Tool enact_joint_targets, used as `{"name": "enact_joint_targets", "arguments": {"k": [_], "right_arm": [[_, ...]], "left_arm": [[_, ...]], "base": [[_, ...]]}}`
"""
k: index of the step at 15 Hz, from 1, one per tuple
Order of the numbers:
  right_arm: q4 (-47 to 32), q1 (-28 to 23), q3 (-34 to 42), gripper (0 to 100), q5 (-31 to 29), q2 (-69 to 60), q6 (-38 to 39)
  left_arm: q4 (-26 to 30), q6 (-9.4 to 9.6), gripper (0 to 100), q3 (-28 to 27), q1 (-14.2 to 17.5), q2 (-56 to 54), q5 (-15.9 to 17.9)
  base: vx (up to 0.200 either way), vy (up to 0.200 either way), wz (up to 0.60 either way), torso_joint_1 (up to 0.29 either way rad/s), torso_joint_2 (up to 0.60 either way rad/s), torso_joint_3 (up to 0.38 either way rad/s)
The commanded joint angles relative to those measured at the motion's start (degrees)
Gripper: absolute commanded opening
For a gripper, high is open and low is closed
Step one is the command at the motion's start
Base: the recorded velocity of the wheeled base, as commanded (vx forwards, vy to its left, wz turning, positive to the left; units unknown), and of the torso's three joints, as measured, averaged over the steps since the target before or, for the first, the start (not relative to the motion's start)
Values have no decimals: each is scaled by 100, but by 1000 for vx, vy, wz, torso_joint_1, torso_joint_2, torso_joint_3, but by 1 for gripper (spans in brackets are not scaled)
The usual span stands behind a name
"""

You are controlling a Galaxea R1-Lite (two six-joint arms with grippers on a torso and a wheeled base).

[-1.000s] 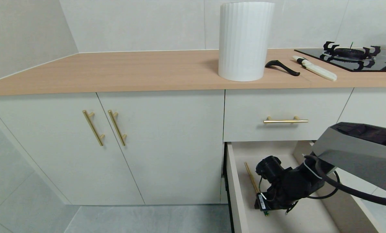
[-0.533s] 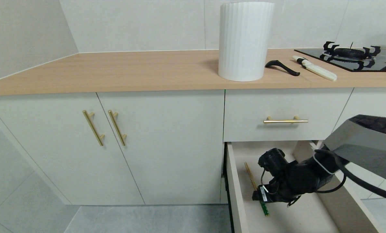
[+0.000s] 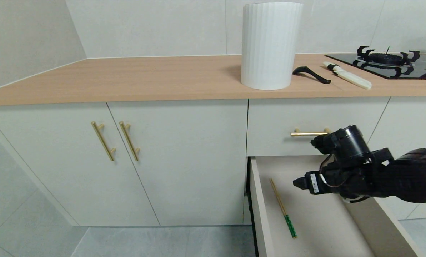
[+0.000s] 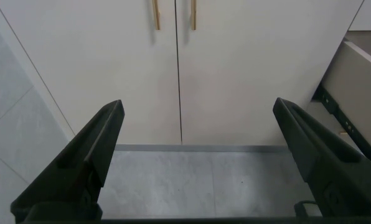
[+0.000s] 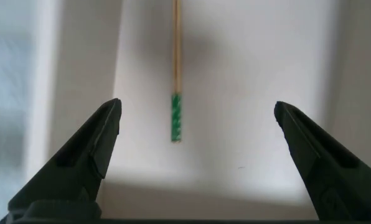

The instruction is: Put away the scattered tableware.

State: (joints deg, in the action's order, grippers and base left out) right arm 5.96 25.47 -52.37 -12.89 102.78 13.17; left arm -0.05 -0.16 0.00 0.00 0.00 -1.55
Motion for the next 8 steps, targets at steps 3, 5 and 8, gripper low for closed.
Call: {"name": "enact_joint_targets", "arguments": {"k": [3, 5, 8], "right_arm": [[28, -218, 148, 100, -302, -1155, -359], [37, -288, 139, 100, -302, -1278, -376], [37, -305, 148, 100, -302, -1331, -534]], "left_arm": [[-4, 7, 100, 0, 0, 9, -3], [5, -2, 100, 0, 0, 9, -3], [-4, -2, 100, 0, 0, 9, -3]], "base": [[0, 0, 0, 0, 0, 0], [0, 0, 0, 0, 0, 0], [0, 0, 0, 0, 0, 0]]}}
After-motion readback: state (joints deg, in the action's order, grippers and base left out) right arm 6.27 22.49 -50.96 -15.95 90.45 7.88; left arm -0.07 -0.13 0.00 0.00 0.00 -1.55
